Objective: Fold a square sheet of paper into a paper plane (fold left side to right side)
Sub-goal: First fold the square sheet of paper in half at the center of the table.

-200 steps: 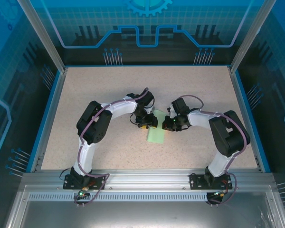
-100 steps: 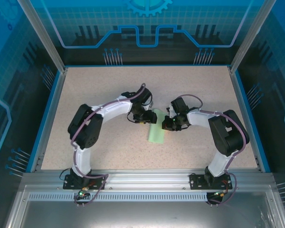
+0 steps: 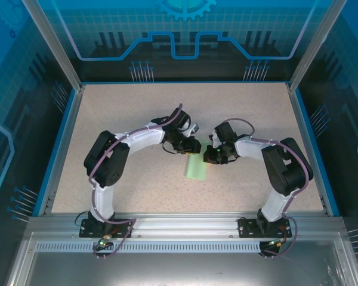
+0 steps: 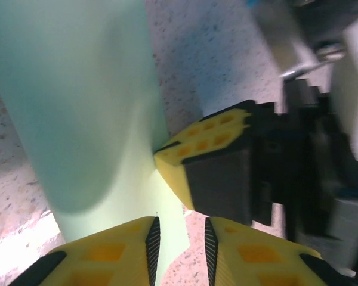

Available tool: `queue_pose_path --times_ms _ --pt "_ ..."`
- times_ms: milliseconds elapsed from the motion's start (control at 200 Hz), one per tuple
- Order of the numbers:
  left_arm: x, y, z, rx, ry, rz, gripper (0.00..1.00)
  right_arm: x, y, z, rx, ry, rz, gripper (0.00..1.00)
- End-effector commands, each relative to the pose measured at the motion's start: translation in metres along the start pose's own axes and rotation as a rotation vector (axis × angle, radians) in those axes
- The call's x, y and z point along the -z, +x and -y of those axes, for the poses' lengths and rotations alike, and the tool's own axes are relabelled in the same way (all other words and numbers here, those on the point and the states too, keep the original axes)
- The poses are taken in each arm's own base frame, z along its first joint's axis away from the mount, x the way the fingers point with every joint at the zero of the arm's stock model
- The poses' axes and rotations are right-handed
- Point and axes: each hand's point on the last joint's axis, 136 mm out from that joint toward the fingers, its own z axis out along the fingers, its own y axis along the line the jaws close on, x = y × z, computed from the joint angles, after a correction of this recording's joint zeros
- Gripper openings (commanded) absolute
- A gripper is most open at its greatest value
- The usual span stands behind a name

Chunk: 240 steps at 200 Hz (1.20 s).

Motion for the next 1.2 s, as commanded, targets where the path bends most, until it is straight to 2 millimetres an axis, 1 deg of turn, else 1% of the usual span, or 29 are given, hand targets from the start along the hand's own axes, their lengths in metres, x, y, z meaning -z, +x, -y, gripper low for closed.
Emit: queue_pose_path --times_ms 0,25,35,45,190,340,485,630,720,800,885,975,1030,1095,1195 --pt "-0.011 0.008 -0.003 0.015 0.027 -0.037 0.28 -0.012 0.032 0.03 -0.028 0.128 -0.109 0.02" --pt "-0.012 0.008 -0.007 0.018 0.017 -0.041 0.28 -0.011 0.032 0.03 -0.026 0.128 -0.109 0.02" --pt "-0.013 0.008 -0.009 0.021 0.012 -0.041 0.28 -0.01 0.023 0.025 -0.02 0.119 -0.092 0.02" --pt "-0.013 0.009 -0.01 0.022 0.007 -0.042 0.28 -0.009 0.022 0.024 -0.016 0.119 -0.089 0.02" --pt "-0.022 0.015 -0.036 0.053 -0.059 -0.068 0.26 -0.009 0.023 0.025 -0.013 0.13 -0.098 0.02" --pt "-0.027 0.023 -0.057 0.075 -0.098 -0.08 0.25 -0.009 0.025 0.026 -0.006 0.133 -0.111 0.01" --pt "-0.027 0.026 -0.069 0.09 -0.108 -0.083 0.25 -0.01 0.028 0.029 -0.002 0.144 -0.127 0.01" --pt "-0.018 0.027 -0.077 0.099 -0.117 -0.073 0.26 -0.01 0.03 0.032 0.001 0.158 -0.136 0.01" --pt "-0.008 0.025 -0.077 0.095 -0.116 -0.059 0.26 -0.01 0.03 0.031 0.002 0.156 -0.136 0.0" --pt "0.002 0.024 -0.073 0.08 -0.111 -0.042 0.26 -0.01 0.03 0.031 0.003 0.153 -0.136 0.0" --pt "0.014 0.02 -0.062 0.052 -0.095 -0.009 0.26 -0.01 0.029 0.03 0.004 0.149 -0.133 0.0" --pt "0.023 0.014 -0.044 0.024 -0.032 0.029 0.26 -0.01 0.029 0.028 0.005 0.141 -0.13 0.0" --pt "0.025 0.01 -0.033 0.015 0.009 0.046 0.27 -0.01 0.028 0.027 0.005 0.138 -0.128 0.0" --pt "0.023 0.009 -0.022 0.002 0.056 0.047 0.27 -0.01 0.028 0.026 0.008 0.136 -0.127 0.0" --pt "0.01 0.01 -0.015 -0.002 0.087 0.025 0.28 -0.01 0.027 0.024 0.009 0.129 -0.124 0.0"
